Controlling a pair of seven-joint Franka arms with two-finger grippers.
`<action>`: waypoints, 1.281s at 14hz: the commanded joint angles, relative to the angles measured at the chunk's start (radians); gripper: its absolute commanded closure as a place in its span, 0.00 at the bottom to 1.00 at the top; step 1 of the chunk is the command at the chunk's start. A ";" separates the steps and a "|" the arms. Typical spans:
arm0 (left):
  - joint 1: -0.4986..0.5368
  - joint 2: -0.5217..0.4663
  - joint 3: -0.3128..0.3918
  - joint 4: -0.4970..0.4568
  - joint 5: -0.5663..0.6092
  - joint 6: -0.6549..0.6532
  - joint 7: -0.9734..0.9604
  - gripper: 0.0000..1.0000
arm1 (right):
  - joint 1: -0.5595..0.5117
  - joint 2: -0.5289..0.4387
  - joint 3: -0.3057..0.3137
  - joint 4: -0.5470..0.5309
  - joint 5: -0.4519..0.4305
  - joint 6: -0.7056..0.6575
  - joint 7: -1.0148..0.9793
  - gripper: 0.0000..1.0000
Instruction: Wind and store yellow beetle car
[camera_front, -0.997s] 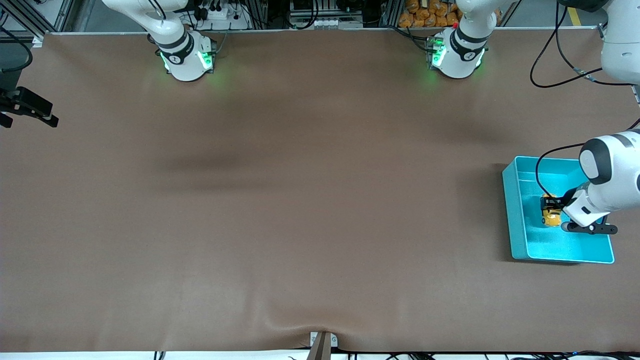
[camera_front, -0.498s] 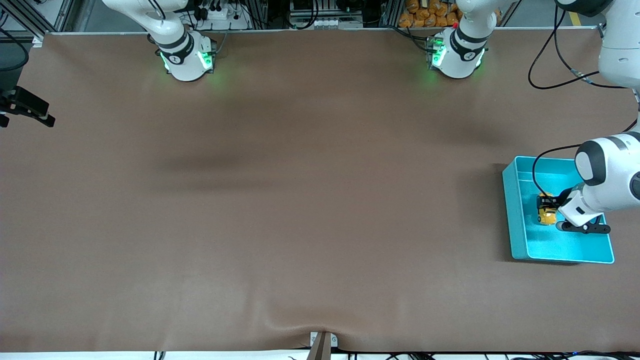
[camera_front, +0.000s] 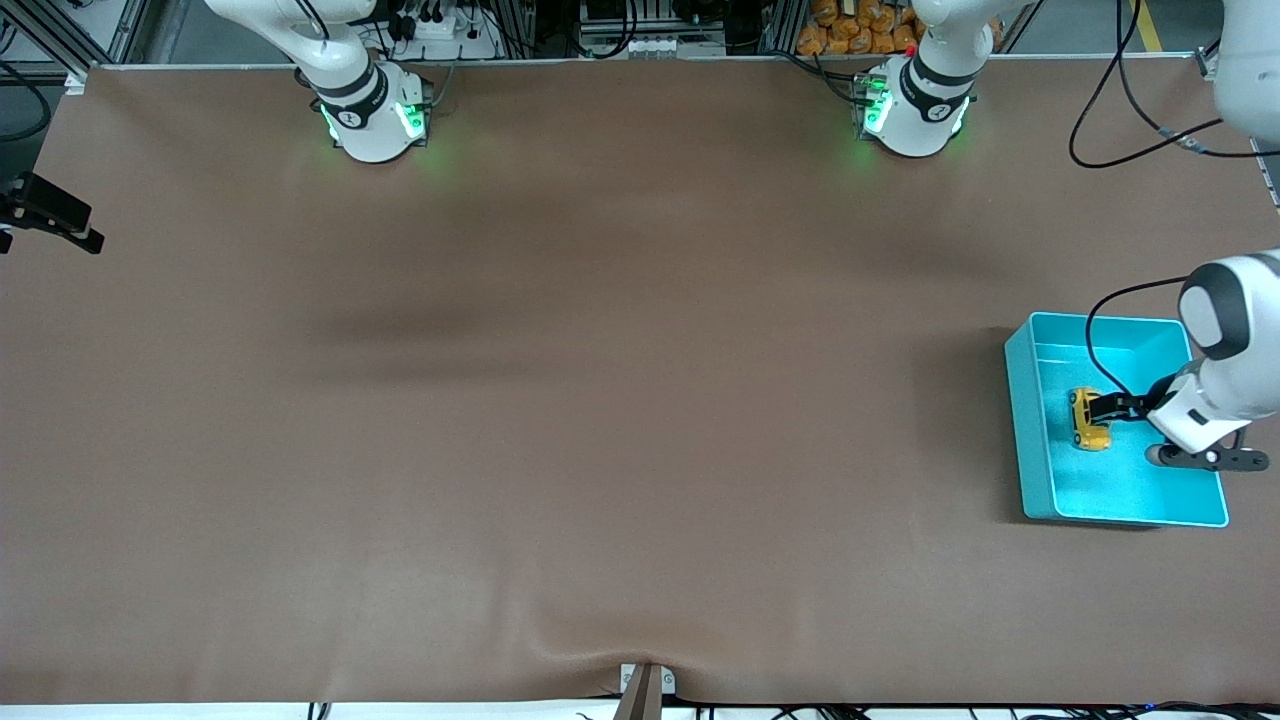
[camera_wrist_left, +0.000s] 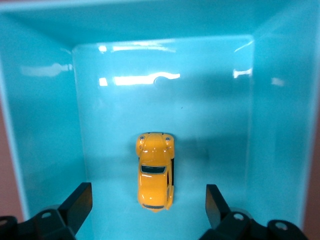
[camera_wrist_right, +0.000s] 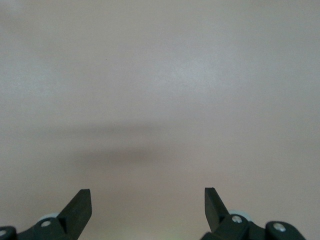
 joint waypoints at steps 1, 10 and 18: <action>-0.003 -0.112 -0.027 -0.014 0.005 -0.096 -0.008 0.00 | -0.009 -0.002 0.005 0.006 -0.005 -0.004 -0.013 0.00; -0.032 -0.379 -0.212 -0.009 -0.022 -0.403 -0.258 0.00 | -0.005 0.001 0.009 0.024 0.016 -0.004 -0.012 0.00; -0.318 -0.568 0.038 0.029 -0.194 -0.627 -0.285 0.00 | -0.002 0.001 0.009 0.024 0.041 -0.006 -0.019 0.00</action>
